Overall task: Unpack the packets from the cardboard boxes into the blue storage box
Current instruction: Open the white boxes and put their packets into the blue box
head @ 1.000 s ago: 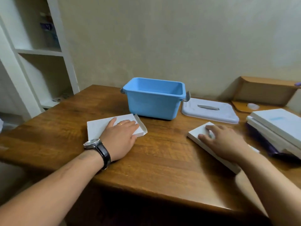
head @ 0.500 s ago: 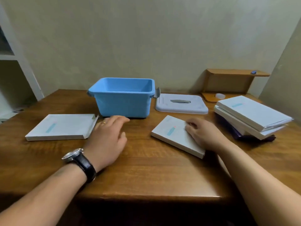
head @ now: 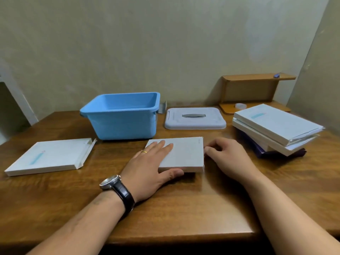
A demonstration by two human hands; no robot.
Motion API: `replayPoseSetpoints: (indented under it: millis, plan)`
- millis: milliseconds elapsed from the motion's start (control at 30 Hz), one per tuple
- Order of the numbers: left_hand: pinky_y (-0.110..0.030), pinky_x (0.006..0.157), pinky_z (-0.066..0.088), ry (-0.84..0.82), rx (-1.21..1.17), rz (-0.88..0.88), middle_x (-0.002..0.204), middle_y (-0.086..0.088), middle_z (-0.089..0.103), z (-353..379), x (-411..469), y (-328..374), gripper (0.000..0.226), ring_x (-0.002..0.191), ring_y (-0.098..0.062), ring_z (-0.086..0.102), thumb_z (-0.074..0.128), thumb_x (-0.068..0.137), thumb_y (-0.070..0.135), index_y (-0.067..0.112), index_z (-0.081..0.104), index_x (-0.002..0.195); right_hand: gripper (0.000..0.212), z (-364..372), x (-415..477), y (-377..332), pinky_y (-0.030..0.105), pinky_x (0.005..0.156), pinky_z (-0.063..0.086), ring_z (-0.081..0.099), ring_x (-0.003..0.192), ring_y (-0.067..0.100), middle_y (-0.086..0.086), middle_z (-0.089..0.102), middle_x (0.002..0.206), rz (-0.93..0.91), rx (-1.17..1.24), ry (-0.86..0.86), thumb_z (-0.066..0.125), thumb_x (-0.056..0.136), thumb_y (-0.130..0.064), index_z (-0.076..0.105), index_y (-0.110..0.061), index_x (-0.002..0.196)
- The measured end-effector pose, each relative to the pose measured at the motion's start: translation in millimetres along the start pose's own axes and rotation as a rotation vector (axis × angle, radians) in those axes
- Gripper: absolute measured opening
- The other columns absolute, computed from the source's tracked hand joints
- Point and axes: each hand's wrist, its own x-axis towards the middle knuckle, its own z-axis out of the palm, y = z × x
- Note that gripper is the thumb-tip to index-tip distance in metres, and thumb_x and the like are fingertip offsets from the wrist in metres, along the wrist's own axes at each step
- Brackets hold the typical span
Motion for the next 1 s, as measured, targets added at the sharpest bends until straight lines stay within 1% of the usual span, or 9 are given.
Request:
replayPoseSetpoints:
  millis: [133,200,300,433,600,700,800,900,1000]
  plan:
    - [-0.040,0.132,0.019,0.066,-0.077,0.002,0.175,0.016,0.015,1,2,-9,0.108,0.162,-0.007,0.009,0.017,0.074,0.101,0.044,0.018,0.166,0.014,0,0,-6,0.029,0.079,0.065,0.079,0.088,0.013,-0.008,0.082,0.099,-0.011,0.267,-0.087,0.064,0.105,-0.037,0.073,-0.033,0.115]
    - [-0.036,0.132,0.018,0.089,-0.119,-0.010,0.174,0.016,0.018,1,3,-12,0.109,0.161,-0.006,0.012,0.024,0.073,0.101,0.043,0.022,0.165,0.021,0,-3,-10,0.028,0.074,0.062,0.080,0.092,0.026,0.001,0.083,0.100,0.022,0.450,-0.185,0.062,0.107,-0.037,0.070,-0.026,0.124]
    - [-0.037,0.131,0.018,0.091,-0.131,-0.022,0.173,0.016,0.020,0,2,-8,0.110,0.160,-0.008,0.015,0.044,0.071,0.098,0.043,0.026,0.164,0.027,0,-4,-8,0.035,0.080,0.064,0.079,0.098,0.037,0.012,0.083,0.105,0.040,0.547,-0.275,0.062,0.108,-0.033,0.067,-0.017,0.130]
    - [-0.032,0.130,0.015,0.135,-0.140,0.006,0.173,0.015,0.019,1,0,-5,0.106,0.159,-0.010,0.015,0.071,0.074,0.080,0.042,0.027,0.163,0.028,-3,-4,-5,0.044,0.089,0.060,0.076,0.091,0.030,0.015,0.082,0.108,0.038,0.616,-0.332,0.062,0.108,-0.024,0.064,-0.018,0.136]
    - [-0.033,0.128,0.010,0.146,-0.125,0.010,0.173,0.021,0.010,0,-1,-4,0.110,0.159,-0.006,0.009,0.070,0.071,0.084,0.046,0.023,0.163,0.051,-3,-1,-2,0.044,0.092,0.062,0.078,0.095,0.030,0.011,0.082,0.113,0.043,0.632,-0.346,0.069,0.101,-0.015,0.050,-0.031,0.145]
    - [-0.032,0.123,0.029,0.232,-0.454,-0.024,0.163,0.024,0.029,-7,-1,-7,0.097,0.146,0.001,0.031,0.066,0.074,0.086,0.047,0.035,0.158,0.058,-4,1,-2,0.045,0.093,0.065,0.080,0.099,0.029,0.007,0.082,0.115,0.025,0.581,-0.324,0.071,0.099,-0.016,0.047,-0.040,0.147]
    - [-0.025,0.103,0.046,0.445,-0.899,-0.230,0.152,0.019,0.046,-11,0,-20,0.075,0.130,0.006,0.049,0.067,0.091,0.066,0.038,0.040,0.155,0.059,-6,6,-6,0.044,0.091,0.065,0.080,0.102,0.028,0.004,0.081,0.116,0.006,0.544,-0.359,0.072,0.099,-0.018,0.048,-0.041,0.147]
    - [-0.036,0.098,0.056,0.341,-1.157,-0.373,0.140,0.007,0.065,-11,4,-34,0.059,0.122,-0.010,0.067,0.070,0.097,0.050,0.032,0.046,0.148,0.053,-6,16,-17,0.047,0.096,0.064,0.079,0.107,0.026,0.002,0.080,0.121,-0.005,0.456,-0.451,0.073,0.099,-0.019,0.053,-0.035,0.146]
    - [-0.050,0.096,0.061,0.328,-1.220,-0.411,0.121,0.002,0.079,-16,7,-51,0.041,0.109,-0.019,0.077,0.064,0.103,0.044,0.028,0.058,0.140,0.041,-5,34,-35,0.042,0.092,0.064,0.078,0.108,0.026,0.009,0.079,0.121,-0.016,0.370,-0.590,0.070,0.101,-0.012,0.058,-0.023,0.138]
